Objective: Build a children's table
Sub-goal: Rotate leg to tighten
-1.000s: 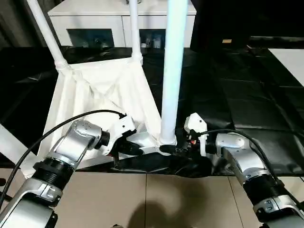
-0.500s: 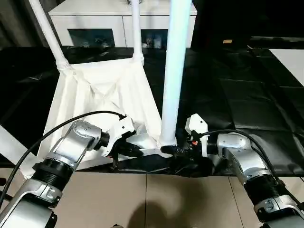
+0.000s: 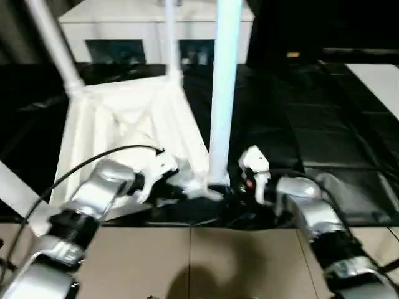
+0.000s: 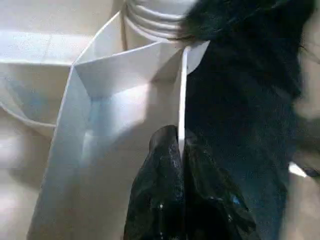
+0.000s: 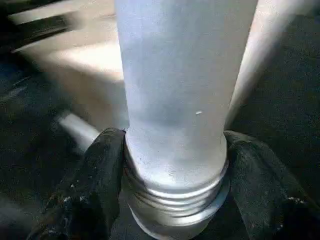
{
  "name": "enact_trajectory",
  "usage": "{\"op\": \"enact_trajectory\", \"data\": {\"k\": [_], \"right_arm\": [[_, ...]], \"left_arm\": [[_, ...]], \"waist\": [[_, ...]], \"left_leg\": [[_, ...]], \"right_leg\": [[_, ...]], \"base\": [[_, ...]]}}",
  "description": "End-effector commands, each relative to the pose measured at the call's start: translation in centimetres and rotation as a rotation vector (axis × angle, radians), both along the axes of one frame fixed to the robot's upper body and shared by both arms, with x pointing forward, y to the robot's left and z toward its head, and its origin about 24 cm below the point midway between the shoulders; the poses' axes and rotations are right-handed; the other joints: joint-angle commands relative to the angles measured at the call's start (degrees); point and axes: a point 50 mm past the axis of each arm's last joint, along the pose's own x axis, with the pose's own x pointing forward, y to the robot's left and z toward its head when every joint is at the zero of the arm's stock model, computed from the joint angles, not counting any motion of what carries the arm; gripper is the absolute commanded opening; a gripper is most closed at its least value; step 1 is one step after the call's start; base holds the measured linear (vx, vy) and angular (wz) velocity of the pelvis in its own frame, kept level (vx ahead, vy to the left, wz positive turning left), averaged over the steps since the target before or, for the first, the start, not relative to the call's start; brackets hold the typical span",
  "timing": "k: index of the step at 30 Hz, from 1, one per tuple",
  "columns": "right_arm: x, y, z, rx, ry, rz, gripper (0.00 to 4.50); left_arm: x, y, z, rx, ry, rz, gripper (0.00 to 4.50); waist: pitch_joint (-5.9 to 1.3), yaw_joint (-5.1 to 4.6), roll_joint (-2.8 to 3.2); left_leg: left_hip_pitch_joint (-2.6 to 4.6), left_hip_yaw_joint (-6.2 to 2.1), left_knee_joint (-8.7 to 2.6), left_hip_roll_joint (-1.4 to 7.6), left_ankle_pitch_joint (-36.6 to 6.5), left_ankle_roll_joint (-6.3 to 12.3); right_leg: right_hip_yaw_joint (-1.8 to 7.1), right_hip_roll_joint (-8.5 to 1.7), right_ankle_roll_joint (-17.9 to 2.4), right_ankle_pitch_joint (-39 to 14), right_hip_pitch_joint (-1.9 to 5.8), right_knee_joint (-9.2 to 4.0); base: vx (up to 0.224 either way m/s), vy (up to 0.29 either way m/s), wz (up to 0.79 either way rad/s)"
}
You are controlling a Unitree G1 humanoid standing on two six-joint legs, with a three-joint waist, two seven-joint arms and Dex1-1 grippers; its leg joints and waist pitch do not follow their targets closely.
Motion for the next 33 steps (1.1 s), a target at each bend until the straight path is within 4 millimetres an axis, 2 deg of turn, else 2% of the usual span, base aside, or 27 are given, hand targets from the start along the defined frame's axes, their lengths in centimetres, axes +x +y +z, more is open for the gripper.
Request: {"op": "enact_trajectory", "data": {"k": [1,3,4,5,6,7,9,10,11,12,13,14,16,17,18,20,21,22,23,25,26,27,28,29,30,31,33], "right_arm": [[0.9,0.2,-0.5,-0.021,0.039,-0.182,2.68],[1.4,0.3,-0.6,-0.035,0.045,-0.288,2.68],[1.6,0.5,-0.8,-0.039,0.059,-0.352,2.68],[1.9,0.8,-1.0,-0.055,0.064,-0.419,2.67],[1.9,0.9,-1.0,-0.059,0.066,-0.436,2.67],[2.1,1.4,-1.1,-0.071,0.07,-0.47,2.67],[2.2,2.6,-1.2,-0.107,0.064,-0.48,2.67],[2.2,2.9,-1.2,-0.112,0.062,-0.475,2.67],[2.1,3.6,-1.0,-0.071,0.062,-0.44,2.67],[2.1,3.8,-0.7,-0.053,0.036,-0.416,3.02],[2.0,4.0,-0.3,-0.04,-0.003,-0.381,3.37],[2.0,4.1,0.0,-0.032,-0.024,-0.354,3.37],[2.1,3.7,0.4,-0.038,-0.055,-0.334,3.43],[2.0,3.5,0.6,-0.038,-0.072,-0.295,3.73],[2.0,3.2,0.7,-0.035,-0.074,-0.273,3.81],[2.0,2.8,0.8,-0.032,-0.071,-0.259,3.81],[1.7,2.2,1.0,-0.041,-0.08,-0.191,3.81],[1.4,1.8,1.2,-0.052,-0.092,-0.135,3.81],[0.7,1.1,1.4,-0.077,-0.116,-0.014,3.81],[-0.3,-0.3,1.9,-0.092,-0.135,0.138,3.81],[-0.3,-0.3,1.9,-0.092,-0.135,0.138,3.81],[-0.5,-0.6,2.0,-0.086,-0.132,0.157,3.81],[-0.7,-1.0,2.2,-0.085,-0.137,0.191,3.81],[-1.0,-1.3,2.4,-0.085,-0.135,0.236,3.81],[-1.1,-1.4,2.5,-0.085,-0.135,0.252,3.81],[-1.3,-1.6,2.7,-0.081,-0.126,0.306,3.81],[-1.4,-1.6,2.8,-0.08,-0.122,0.327,3.81]], "left_arm": [[0.8,-1.9,0.2,-0.043,-0.033,0.07,0.0],[1.5,-2.9,0.1,-0.056,-0.051,0.147,0.0],[2.0,-3.4,0.0,-0.046,-0.064,0.201,0.0],[2.4,-3.8,-0.2,-0.03,-0.084,0.25,0.0],[2.5,-3.9,-0.2,-0.028,-0.089,0.266,0.0],[2.8,-4.3,-0.3,-0.023,-0.099,0.301,0.0],[3.2,-4.9,-0.5,-0.007,-0.113,0.333,0.0],[3.2,-5.0,-0.5,-0.002,-0.117,0.335,0.0],[3.3,-5.0,-0.5,0.001,-0.119,0.338,0.0],[3.3,-4.9,-0.4,0.001,-0.119,0.333,0.0],[3.3,-4.8,-0.4,0.0,-0.116,0.326,0.0],[3.3,-4.7,-0.4,0.001,-0.116,0.315,0.0],[3.2,-4.4,-0.4,-0.001,-0.108,0.293,0.0],[3.0,-4.2,-0.5,-0.001,-0.102,0.266,0.0],[2.9,-4.0,-0.5,-0.004,-0.094,0.238,0.0],[2.8,-3.8,-0.5,-0.006,-0.084,0.219,0.0],[2.5,-3.4,-0.5,-0.012,-0.067,0.166,0.0],[2.2,-3.2,-0.5,-0.013,-0.06,0.133,0.0],[1.8,-2.7,-0.4,-0.011,-0.053,0.066,0.0],[0.8,-1.9,-0.2,-0.027,-0.012,-0.037,0.0],[0.8,-1.9,-0.2,-0.027,-0.012,-0.037,0.0],[0.6,-1.7,-0.1,-0.034,-0.005,-0.058,0.0],[0.0,-1.5,0.0,-0.048,0.018,-0.112,0.0],[-0.7,-1.2,0.2,-0.062,0.038,-0.188,0.0],[-1.0,-1.1,0.3,-0.067,0.042,-0.215,0.0],[-1.8,-0.8,0.7,-0.093,0.067,-0.266,0.0],[-2.0,-0.7,0.8,-0.1,0.063,-0.28,0.0]], "waist": [[-3.76,-0.16,0.06],[-3.85,-0.22,0.29],[-3.94,-0.39,0.41],[-4.01,-0.28,0.28],[-4.07,-0.32,0.51],[-4.11,-0.41,0.34],[-4.17,-0.11,0.06],[-4.11,-0.14,0.23],[-4.14,-0.01,0.34],[-4.14,0.01,0.24],[-4.15,0.02,0.58],[-4.14,0.02,0.48],[-4.22,-0.14,0.67],[-4.14,-0.38,0.96],[-4.15,-0.42,0.95],[-4.22,-0.6,0.81],[-4.21,-0.94,0.58],[-4.23,-0.87,0.67],[-4.36,-0.68,0.31],[-4.18,-0.7,-0.2],[-4.18,-0.46,-0.26],[-4.26,-0.45,-0.06],[-4.29,-0.29,-0.65],[-4.1,0.12,-0.89],[-4.03,0.55,-0.42],[-4.02,0.68,-0.37],[-4.01,1.09,-0.38]], "left_leg": [[0.35,0.18,-4.43,-0.29,-17.55,-0.29],[0.58,0.23,-4.38,-0.36,-17.83,-0.19],[0.43,0.22,-4.28,-0.4,-17.68,-0.12],[0.51,0.19,-4.23,-0.49,-17.61,0.0],[0.49,0.23,-4.18,-0.43,-17.2,0.07],[0.54,0.28,-4.09,-0.56,-16.91,0.2],[0.45,0.24,-4.12,-0.56,-16.7,0.58],[0.42,0.25,-4.14,-0.65,-16.91,0.74],[0.4,0.22,-4.17,-0.61,-16.99,1.09],[0.34,0.27,-4.19,-0.59,-17.01,1.36],[0.31,0.2,-4.22,-0.51,-16.99,1.57],[0.3,0.26,-4.23,-0.48,-17.1,1.72],[-0.03,0.16,-4.23,-0.57,-16.91,2.11],[-0.29,-0.02,-4.44,-0.56,-17.07,2.09],[-0.19,-0.01,-4.41,-0.54,-17.5,2.13],[0.0,0.07,-4.21,-0.48,-17.67,2.49],[-0.26,0.05,-4.27,-0.5,-17.04,2.68],[-0.02,0.1,-4.14,-0.4,-16.91,3.12],[-0.1,0.03,-4.11,-0.18,-15.99,3.87],[-0.28,0.22,-4.07,0.0,-15.55,5.18],[-0.23,0.17,-4.1,0.1,-15.8,5.39],[-0.13,0.31,-3.98,0.16,-15.08,5.58],[-0.12,0.38,-3.95,0.22,-14.09,5.51],[-0.01,0.33,-4.15,0.46,-14.09,5.5],[0.15,0.23,-4.32,0.66,-14.65,5.13],[0.45,0.35,-4.3,0.79,-14.72,4.68],[0.75,0.53,-4.28,0.92,-14.66,4.55]], "right_leg": [[0.82,-1.45,-10.63,-21.93,2.95,-4.26],[0.74,-1.37,-10.43,-22.05,2.76,-4.63],[0.76,-1.35,-10.72,-21.16,2.8,-4.49],[0.63,-1.29,-10.67,-20.87,2.84,-4.64],[0.75,-1.26,-10.85,-19.74,2.83,-4.51],[0.71,-1.13,-11.27,-18.66,2.66,-4.5],[0.63,-1.3,-11.29,-18.65,2.97,-4.52],[0.58,-1.23,-10.97,-19.57,2.9,-4.66],[0.56,-1.33,-10.86,-19.44,2.98,-4.68],[0.57,-1.29,-10.75,-19.1,2.99,-4.72],[0.55,-1.3,-10.92,-18.34,3.04,-4.6],[0.54,-1.32,-10.97,-18.14,3.01,-4.69],[0.44,-1.33,-11.35,-17.11,3.39,-4.43],[0.25,-1.32,-10.93,-18.08,3.65,-4.43],[0.2,-1.31,-10.76,-18.64,3.55,-4.61],[0.38,-1.35,-11.26,-17.82,3.41,-4.65],[0.35,-1.33,-11.92,-16.85,3.54,-4.45],[0.33,-1.27,-12.4,-16.23,3.45,-4.49],[0.42,-1.45,-13.1,-14.6,3.81,-4.24],[0.45,-1.28,-13.9,-13.18,3.63,-4.08],[0.44,-1.44,-14.06,-13.73,3.81,-4.01],[0.59,-1.52,-14.19,-13.91,3.47,-3.99],[0.61,-1.47,-14.77,-13.07,3.37,-3.89],[0.67,-1.58,-14.86,-13.5,3.31,-3.75],[0.75,-1.74,-14.45,-15.13,3.2,-3.65],[0.88,-1.63,-14.68,-14.59,2.88,-3.57],[0.99,-1.5,-15.11,-13.28,2.57,-3.5]], "base": [[0.0,0.0,0.0],[0.0,0.0,0.0],[0.0,0.0,0.0],[0.0,0.0,0.0],[0.0,0.0,0.0],[0.0,0.0,0.0],[0.0,0.0,0.0],[0.0,0.0,0.0],[0.0,0.0,0.0],[0.0,0.0,0.0],[0.0,0.0,0.0],[0.0,0.0,0.0],[0.0,0.0,0.0],[0.0,0.0,0.0],[0.0,0.0,0.0],[0.0,0.0,0.0],[0.0,0.0,0.0],[0.0,0.0,0.0],[0.0,0.0,0.0],[0.0,0.0,0.0],[0.0,0.0,0.0],[0.0,0.0,0.0],[0.0,0.0,0.0],[0.0,0.0,0.0],[0.0,0.0,0.0],[0.0,0.0,0.0],[0.0,0.0,0.0]]}}
